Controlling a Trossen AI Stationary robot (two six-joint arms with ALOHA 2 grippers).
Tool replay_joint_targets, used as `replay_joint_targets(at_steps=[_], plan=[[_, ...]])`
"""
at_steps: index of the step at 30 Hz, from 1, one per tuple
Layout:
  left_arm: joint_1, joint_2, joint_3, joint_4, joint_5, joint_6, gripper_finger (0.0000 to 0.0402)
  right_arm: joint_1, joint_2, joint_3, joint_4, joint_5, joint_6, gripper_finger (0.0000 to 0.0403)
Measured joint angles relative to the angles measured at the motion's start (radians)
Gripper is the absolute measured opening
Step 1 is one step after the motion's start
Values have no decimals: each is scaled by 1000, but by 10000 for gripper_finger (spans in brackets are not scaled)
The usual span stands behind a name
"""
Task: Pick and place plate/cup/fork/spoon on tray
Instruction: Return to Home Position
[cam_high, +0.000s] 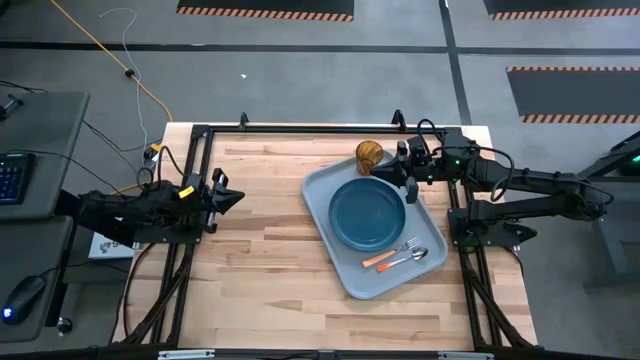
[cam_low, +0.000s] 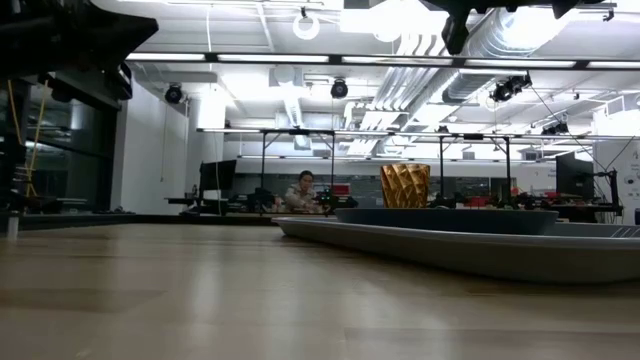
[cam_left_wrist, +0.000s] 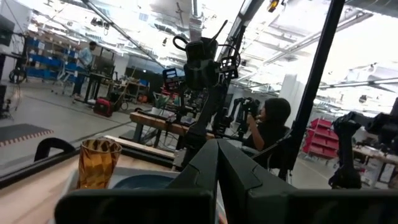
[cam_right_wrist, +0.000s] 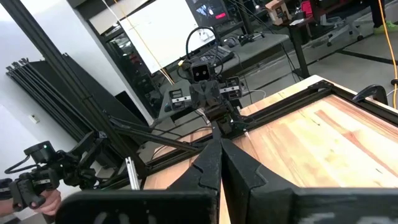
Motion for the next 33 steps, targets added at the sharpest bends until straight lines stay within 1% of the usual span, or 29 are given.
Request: replay_joint_targets(at_steps=[6, 17, 24, 28, 31, 33], plan=[[0, 0, 0, -1, 0, 10, 0, 0, 0, 0, 0, -22, 2, 0], [0, 0, 0, -20, 0, 10, 0, 0, 0, 0, 0, -26, 0, 0], [0, 0, 0, -193, 36, 10, 0, 0, 0, 0, -12, -52, 0, 0], [0, 0, 0, -270, 80, 11, 0, 0, 0, 0, -24, -81, 0, 0], [0, -1, 0, -283, 127, 29, 0, 0, 0, 0, -28, -82, 0, 0], [0, 0, 0, -283, 132, 34, 0, 0, 0, 0, -28, -82, 0, 0]])
